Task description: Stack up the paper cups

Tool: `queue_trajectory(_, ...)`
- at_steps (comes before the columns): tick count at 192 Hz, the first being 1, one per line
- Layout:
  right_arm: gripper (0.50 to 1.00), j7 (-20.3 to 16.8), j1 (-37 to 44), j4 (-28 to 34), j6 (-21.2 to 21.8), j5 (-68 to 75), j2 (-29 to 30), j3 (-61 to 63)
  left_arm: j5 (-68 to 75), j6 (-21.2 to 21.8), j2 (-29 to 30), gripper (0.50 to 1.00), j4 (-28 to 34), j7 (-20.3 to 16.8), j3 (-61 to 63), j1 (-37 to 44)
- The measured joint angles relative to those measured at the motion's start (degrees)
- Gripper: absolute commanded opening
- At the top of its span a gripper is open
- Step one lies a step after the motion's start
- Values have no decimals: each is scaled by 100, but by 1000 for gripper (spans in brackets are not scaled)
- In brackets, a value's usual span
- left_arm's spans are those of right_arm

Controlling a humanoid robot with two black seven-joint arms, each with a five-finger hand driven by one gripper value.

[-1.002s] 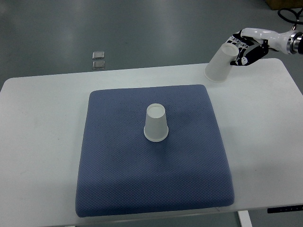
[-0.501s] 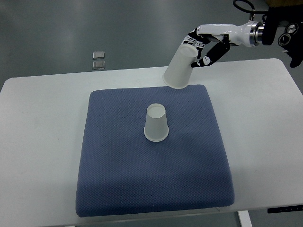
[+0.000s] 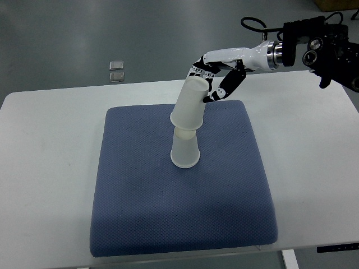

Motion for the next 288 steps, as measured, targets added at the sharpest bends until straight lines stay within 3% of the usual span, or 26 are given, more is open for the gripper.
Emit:
queue_trajectory(199,511,0,-8,342,-56,-374,26,-121,0,0,0,1000,0,0,0,-1)
queue_trajectory(222,586,0,-33,342,-57,-375,40,-121,0,0,0,1000,0,0,0,0)
queue_trajectory(251,742,0,-56,342,-53,-368,49,-118,0,0,0,1000,0,0,0,-1)
queue_trajectory(288,856,0,-66,342,-22,-355,86,-118,0,0,0,1000,0,0,0,-1)
